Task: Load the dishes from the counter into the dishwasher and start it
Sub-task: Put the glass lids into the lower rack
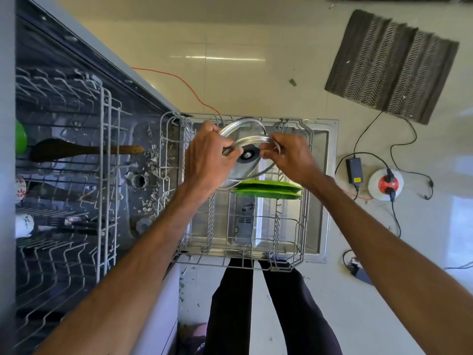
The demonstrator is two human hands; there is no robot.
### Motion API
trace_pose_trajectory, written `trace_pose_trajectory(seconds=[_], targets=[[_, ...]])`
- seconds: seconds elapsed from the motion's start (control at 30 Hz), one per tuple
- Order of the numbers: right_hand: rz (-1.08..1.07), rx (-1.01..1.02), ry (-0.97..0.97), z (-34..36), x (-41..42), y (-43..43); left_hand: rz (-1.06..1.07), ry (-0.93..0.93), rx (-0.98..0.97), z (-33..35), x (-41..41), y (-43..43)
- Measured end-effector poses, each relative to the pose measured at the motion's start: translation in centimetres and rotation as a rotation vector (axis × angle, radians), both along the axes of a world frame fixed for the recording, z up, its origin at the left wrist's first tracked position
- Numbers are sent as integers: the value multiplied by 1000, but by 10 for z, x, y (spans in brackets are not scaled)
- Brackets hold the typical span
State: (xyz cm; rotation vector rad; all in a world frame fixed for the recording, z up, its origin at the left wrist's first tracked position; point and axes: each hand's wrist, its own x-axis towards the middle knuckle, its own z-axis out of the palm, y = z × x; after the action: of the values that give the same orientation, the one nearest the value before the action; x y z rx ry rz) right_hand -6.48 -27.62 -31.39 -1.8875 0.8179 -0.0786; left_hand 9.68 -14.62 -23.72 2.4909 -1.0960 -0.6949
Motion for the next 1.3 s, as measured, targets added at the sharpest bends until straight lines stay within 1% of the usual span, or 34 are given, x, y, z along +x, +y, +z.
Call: trace_pose_trajectory(seconds=[0.13,0.2,0.27,0.37,0.43,0.53,0.7,0.87,1.17,1.3], targets=[[11,-68,38,0,0,-30,-45,86,-16,-2,24,-13],[3,-85,65,0,-11,-44,-81,64,6,-6,39,-15],[38,-164,111,-3,-23,-55,-107,45,13,-11,51,-15],[104,-298,233,-20,-32,-55,-145,-11,-5,-18,59,-15],[133,-329,355,-36,-29,-44,-157,-49,4,-20,57,-17],[240,-371,542,-57,-18,-26,-141,-68,32,-24,51,-17],[379,-406,664,-77,-8,-10,-85,-73,67,-33,51,-12],[415,-468,685,-85,-2,-13,-29,-53,64,-37,49,-12],[408,-445,684,-82,-11,-17,-15,-23,56,-35,50,-16],[462,-471,714,-84,-8,-11,-8,-9,40,-37,49,-20]])
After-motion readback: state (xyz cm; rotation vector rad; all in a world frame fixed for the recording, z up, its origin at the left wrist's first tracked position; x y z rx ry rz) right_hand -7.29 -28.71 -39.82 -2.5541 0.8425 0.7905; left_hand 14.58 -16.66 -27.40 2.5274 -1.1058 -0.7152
